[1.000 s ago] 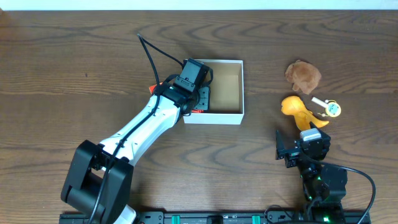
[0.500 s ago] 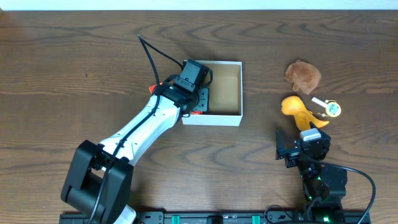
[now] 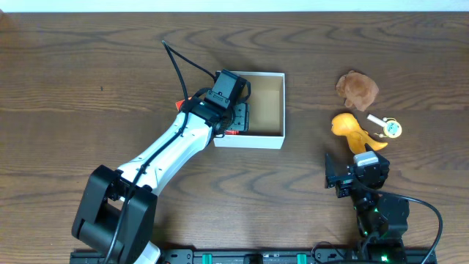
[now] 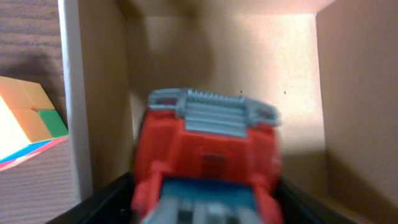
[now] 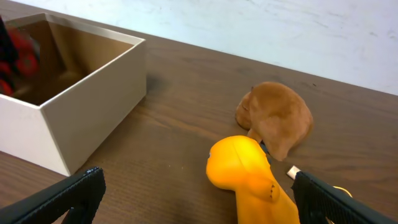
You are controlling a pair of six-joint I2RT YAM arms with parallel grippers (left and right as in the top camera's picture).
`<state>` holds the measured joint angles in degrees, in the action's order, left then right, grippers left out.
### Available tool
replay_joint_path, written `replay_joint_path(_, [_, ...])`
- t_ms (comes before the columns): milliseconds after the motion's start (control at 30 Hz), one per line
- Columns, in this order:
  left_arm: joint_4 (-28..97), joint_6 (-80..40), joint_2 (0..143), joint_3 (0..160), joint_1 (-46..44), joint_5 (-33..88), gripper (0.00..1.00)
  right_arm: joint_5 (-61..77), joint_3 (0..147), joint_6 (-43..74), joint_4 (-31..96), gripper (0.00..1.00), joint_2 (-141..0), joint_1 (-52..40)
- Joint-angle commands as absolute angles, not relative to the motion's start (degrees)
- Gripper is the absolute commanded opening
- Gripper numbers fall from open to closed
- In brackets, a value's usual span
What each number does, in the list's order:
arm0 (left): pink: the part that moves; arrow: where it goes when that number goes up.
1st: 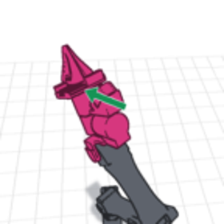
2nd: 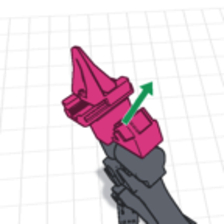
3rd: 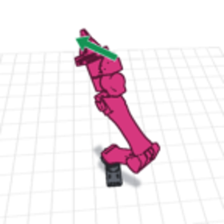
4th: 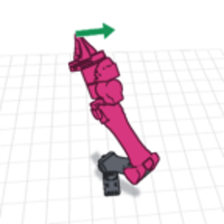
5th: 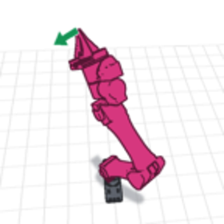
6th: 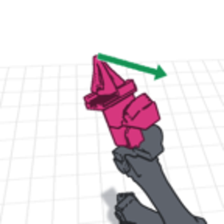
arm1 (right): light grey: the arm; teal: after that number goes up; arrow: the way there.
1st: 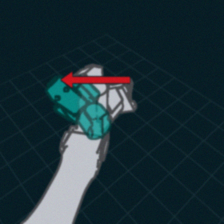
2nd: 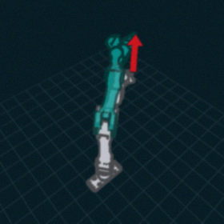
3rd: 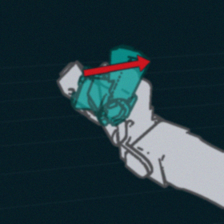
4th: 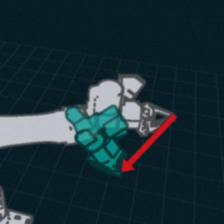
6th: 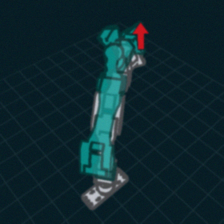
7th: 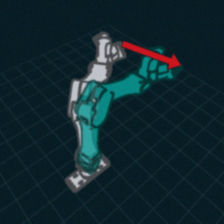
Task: Pack container
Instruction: 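Lower the fire truck into the box and open the left gripper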
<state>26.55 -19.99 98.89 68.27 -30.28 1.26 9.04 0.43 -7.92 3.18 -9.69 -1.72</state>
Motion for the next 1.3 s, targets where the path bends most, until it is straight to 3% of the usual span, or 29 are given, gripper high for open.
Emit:
replay_joint_path(0, [26.48, -20.43, 98.87, 68.64, -30.35, 0.34, 0.7, 9.43, 0.32, -7.31, 3.38, 0.99, -9.39, -1.04])
replay_joint_path(200, [26.41, -20.18, 98.87, 68.64, -30.35, 0.34, 0.73, 9.43, 0.32, -7.31, 3.38, 0.99, -9.39, -1.04])
replay_joint_path(467, [23.46, -17.47, 98.78, 71.07, -30.3, 0.27, 0.68, 9.41, 0.32, -7.31, 3.38, 0.99, -9.39, -1.04])
replay_joint_path(500, [23.46, -16.91, 98.78, 71.75, -30.3, 0.3, 0.61, 9.43, 0.32, -7.31, 3.38, 0.99, -9.39, -1.04])
replay_joint_path(600, [23.53, -16.53, 98.39, 72.93, -30.52, 0.38, 0.24, 9.43, 0.32, -7.31, 3.38, 0.99, -9.39, -1.04])
replay_joint_path(667, [23.66, -16.38, 97.73, 73.01, -30.76, 0.36, 0.2, 9.43, 0.32, -7.31, 3.38, 0.99, -9.39, -1.04])
replay_joint_path(733, [23.7, -15.79, 97.14, 73.01, -31.11, 0.36, 0.06, 9.43, 0.32, -7.31, 3.38, 0.99, -9.39, -1.04])
replay_joint_path(1267, [20.93, -13.96, 101.12, 72.99, -37.91, 0.71, 0.06, 9.43, 0.32, -7.31, 3.36, 0.99, -9.39, -1.04])
